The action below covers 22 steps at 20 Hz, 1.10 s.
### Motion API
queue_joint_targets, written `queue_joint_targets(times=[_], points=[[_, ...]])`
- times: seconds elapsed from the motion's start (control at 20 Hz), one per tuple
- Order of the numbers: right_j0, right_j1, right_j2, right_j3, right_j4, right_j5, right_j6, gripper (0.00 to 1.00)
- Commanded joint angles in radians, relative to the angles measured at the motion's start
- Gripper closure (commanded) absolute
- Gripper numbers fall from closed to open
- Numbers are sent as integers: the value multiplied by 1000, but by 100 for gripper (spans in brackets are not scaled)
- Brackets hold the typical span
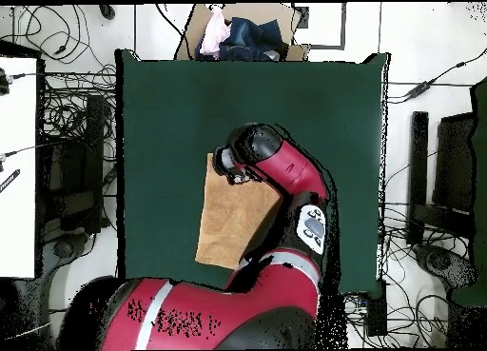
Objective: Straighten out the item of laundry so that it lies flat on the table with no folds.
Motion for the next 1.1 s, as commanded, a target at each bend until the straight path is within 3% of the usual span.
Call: queue_joint_targets(times=[0.05,0.3,0.8,1.1], points=[[-58,81,21,22,-84,-83,63,0],[-71,86,7,-21,-137,-57,49,0],[-95,44,21,1,-194,-108,56,0],[-59,39,-7,-140,-214,91,152,0]])
